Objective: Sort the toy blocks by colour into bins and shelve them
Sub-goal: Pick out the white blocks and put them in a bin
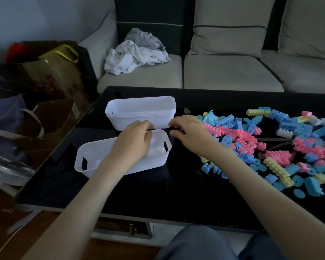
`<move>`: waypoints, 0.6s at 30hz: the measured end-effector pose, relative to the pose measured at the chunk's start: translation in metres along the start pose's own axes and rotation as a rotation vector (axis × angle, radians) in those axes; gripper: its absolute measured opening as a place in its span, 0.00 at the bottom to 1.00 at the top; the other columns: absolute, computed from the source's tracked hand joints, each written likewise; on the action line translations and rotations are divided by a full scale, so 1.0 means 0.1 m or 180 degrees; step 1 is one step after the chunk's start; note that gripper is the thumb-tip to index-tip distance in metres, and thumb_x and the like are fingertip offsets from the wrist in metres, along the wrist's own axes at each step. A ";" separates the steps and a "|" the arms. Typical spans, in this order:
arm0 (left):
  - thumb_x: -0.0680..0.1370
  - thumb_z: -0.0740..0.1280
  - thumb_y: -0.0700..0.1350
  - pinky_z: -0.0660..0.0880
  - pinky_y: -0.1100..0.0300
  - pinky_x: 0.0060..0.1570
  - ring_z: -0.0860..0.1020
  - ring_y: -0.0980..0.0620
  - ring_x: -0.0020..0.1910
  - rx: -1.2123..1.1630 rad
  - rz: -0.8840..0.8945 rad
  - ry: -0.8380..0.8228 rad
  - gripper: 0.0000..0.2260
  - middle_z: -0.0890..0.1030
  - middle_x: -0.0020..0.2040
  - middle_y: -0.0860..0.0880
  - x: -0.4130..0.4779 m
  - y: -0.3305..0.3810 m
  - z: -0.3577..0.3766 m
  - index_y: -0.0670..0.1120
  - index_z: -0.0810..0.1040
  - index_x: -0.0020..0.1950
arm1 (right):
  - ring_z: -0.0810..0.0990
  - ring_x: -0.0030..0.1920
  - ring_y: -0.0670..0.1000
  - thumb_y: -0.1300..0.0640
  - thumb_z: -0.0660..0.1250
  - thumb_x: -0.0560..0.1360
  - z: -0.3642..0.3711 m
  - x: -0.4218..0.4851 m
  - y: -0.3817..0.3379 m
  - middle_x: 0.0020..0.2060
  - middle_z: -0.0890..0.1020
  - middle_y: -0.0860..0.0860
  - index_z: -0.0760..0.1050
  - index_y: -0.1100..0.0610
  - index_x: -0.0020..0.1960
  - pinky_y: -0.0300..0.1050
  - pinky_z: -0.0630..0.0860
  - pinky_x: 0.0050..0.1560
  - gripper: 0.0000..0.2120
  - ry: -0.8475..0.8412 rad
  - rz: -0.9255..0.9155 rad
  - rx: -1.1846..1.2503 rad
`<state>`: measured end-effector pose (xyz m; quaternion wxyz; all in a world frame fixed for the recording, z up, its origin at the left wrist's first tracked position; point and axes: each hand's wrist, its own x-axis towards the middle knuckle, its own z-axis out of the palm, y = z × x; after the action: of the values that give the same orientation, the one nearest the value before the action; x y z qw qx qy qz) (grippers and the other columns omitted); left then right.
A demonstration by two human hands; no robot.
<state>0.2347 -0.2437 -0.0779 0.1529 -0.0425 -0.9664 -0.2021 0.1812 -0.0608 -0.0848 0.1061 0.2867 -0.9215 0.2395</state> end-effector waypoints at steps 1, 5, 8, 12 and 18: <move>0.81 0.58 0.43 0.71 0.55 0.51 0.74 0.49 0.55 -0.0141 0.0162 -0.0132 0.11 0.77 0.56 0.49 0.01 0.00 0.03 0.48 0.76 0.61 | 0.71 0.60 0.54 0.52 0.63 0.77 0.01 0.01 0.11 0.56 0.75 0.51 0.72 0.54 0.63 0.52 0.66 0.63 0.15 -0.0152 0.0338 -0.0216; 0.81 0.56 0.44 0.72 0.51 0.56 0.75 0.50 0.56 -0.0097 0.0213 -0.1075 0.13 0.78 0.56 0.50 0.00 -0.03 0.14 0.52 0.77 0.61 | 0.62 0.67 0.57 0.52 0.61 0.78 0.11 -0.07 0.42 0.66 0.69 0.52 0.66 0.51 0.69 0.53 0.60 0.66 0.20 -0.0968 0.0655 -0.1188; 0.82 0.55 0.49 0.73 0.52 0.58 0.77 0.50 0.55 -0.0219 -0.0251 -0.1585 0.14 0.80 0.55 0.52 0.02 -0.06 0.13 0.55 0.78 0.60 | 0.65 0.64 0.56 0.56 0.61 0.78 0.17 -0.07 0.45 0.63 0.72 0.51 0.68 0.50 0.66 0.50 0.61 0.64 0.17 -0.0718 0.0432 -0.1198; 0.81 0.56 0.53 0.67 0.58 0.38 0.73 0.51 0.39 0.0238 -0.0431 -0.1967 0.17 0.74 0.35 0.52 0.09 -0.11 0.10 0.49 0.73 0.35 | 0.69 0.62 0.52 0.58 0.63 0.77 0.19 -0.07 0.46 0.58 0.75 0.49 0.72 0.52 0.62 0.46 0.62 0.61 0.14 -0.0584 0.0450 -0.0699; 0.79 0.60 0.48 0.73 0.51 0.44 0.78 0.46 0.44 -0.0130 -0.0343 -0.1009 0.14 0.81 0.42 0.46 0.03 -0.09 0.06 0.41 0.79 0.44 | 0.76 0.41 0.45 0.62 0.64 0.76 -0.02 -0.12 0.29 0.45 0.75 0.48 0.74 0.54 0.55 0.31 0.71 0.37 0.09 -0.0142 0.0930 0.0902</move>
<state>0.2291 -0.2495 -0.0862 -0.0135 -0.0250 -0.9750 -0.2204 0.1740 -0.0331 -0.0979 0.0084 0.1673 -0.9125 0.3732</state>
